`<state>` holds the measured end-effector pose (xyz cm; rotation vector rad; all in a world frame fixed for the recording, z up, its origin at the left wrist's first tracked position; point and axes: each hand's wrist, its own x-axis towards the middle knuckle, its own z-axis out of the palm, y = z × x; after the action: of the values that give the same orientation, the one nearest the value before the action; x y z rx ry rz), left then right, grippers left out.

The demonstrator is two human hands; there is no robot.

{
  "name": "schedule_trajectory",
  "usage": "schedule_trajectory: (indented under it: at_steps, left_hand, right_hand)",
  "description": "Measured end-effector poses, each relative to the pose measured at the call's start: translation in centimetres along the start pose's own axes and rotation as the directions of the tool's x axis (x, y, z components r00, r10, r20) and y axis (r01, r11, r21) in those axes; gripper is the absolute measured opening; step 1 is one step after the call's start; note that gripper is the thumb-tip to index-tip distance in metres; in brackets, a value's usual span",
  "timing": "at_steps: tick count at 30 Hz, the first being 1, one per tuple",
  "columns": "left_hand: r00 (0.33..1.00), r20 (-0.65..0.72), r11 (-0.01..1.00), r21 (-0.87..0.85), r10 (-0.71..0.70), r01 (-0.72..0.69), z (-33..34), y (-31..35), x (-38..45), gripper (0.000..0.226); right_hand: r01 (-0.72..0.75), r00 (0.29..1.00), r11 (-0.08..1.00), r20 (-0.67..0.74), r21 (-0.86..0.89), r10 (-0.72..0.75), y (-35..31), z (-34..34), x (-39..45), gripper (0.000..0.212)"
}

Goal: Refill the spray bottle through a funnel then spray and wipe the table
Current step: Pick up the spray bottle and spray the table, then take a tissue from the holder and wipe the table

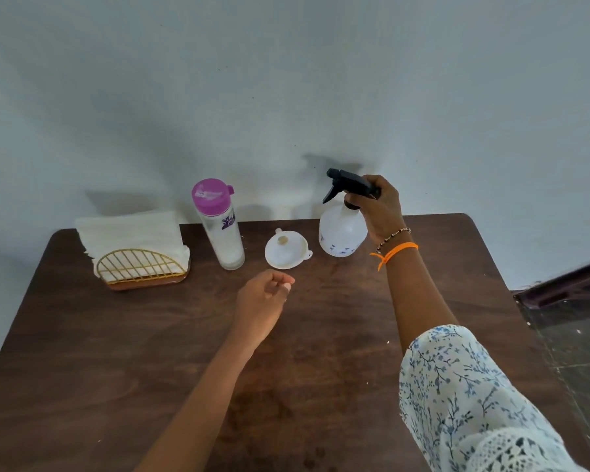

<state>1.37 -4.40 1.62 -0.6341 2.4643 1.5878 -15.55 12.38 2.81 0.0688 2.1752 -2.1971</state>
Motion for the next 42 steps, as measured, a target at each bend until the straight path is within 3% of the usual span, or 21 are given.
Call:
schedule_trajectory:
  at_steps: [7, 13, 16, 18, 21, 26, 31, 33, 36, 39, 42]
  left_hand:
    - [1.0, 0.008, 1.0, -0.004, -0.008, 0.008, 0.0, 0.4, -0.2, 0.013]
    - [1.0, 0.0, 0.997, -0.08, -0.012, 0.012, -0.6, 0.3, -1.2, 0.013]
    - [0.999, 0.005, 0.99, -0.136, -0.043, 0.043, -1.0, -0.2, -2.1, 0.013]
    - [0.998, 0.012, 0.983, -0.17, -0.065, 0.066, -1.4, -0.7, -3.0, 0.013]
    - [0.996, -0.018, 0.967, -0.243, -0.083, 0.076, -2.3, -1.9, -4.3, 0.013]
    - [0.985, -0.128, 0.939, -0.338, -0.112, 0.063, -5.2, -4.5, -5.8, 0.014]
    - [0.955, -0.242, 0.922, -0.381, -0.174, 0.071, -9.2, -6.9, -5.7, 0.015]
    - [0.94, -0.267, 0.912, -0.399, -0.213, 0.094, -10.6, -7.7, -5.4, 0.015]
    - [0.922, -0.298, 0.892, -0.441, -0.246, 0.095, -12.2, -8.6, -4.8, 0.014]
    - [0.912, -0.309, 0.871, -0.483, -0.27, 0.095, -13.2, -9.1, -4.4, 0.013]
    - [0.906, -0.316, 0.861, -0.499, -0.282, 0.094, -13.8, -9.6, -4.0, 0.014]
  right_hand:
    - [-0.062, 0.997, 0.996, -0.04, 0.056, 0.065, 0.3, 0.3, -0.8, 0.047]
    - [-0.028, 0.963, 0.965, -0.251, 0.259, 0.095, 1.2, 0.4, -6.1, 0.053]
    - [0.014, 0.962, 0.944, -0.261, 0.331, 0.077, 2.1, 1.5, -10.5, 0.046]
    - [-0.02, 0.979, 0.946, -0.187, 0.322, 0.085, 2.8, 2.6, -13.3, 0.034]
    - [-0.124, 0.992, 0.965, 0.006, 0.23, 0.125, 3.2, 5.0, -16.6, 0.019]
    - [-0.158, 0.959, 0.984, 0.251, 0.086, 0.132, 3.3, 10.6, -19.1, 0.027]
    - [-0.131, 0.913, 0.989, 0.382, -0.064, 0.145, 3.1, 16.6, -18.7, 0.031]
    - [-0.069, 0.903, 0.985, 0.411, -0.158, 0.129, 3.0, 18.9, -17.9, 0.028]
    - [0.156, 0.905, 0.931, 0.426, -0.33, -0.001, 2.9, 22.4, -15.9, 0.019]
    - [0.389, 0.893, 0.791, 0.403, -0.472, -0.199, 2.8, 25.1, -13.5, 0.023]
    - [0.469, 0.872, 0.621, 0.44, -0.628, -0.214, 3.6, 26.6, -10.9, 0.027]
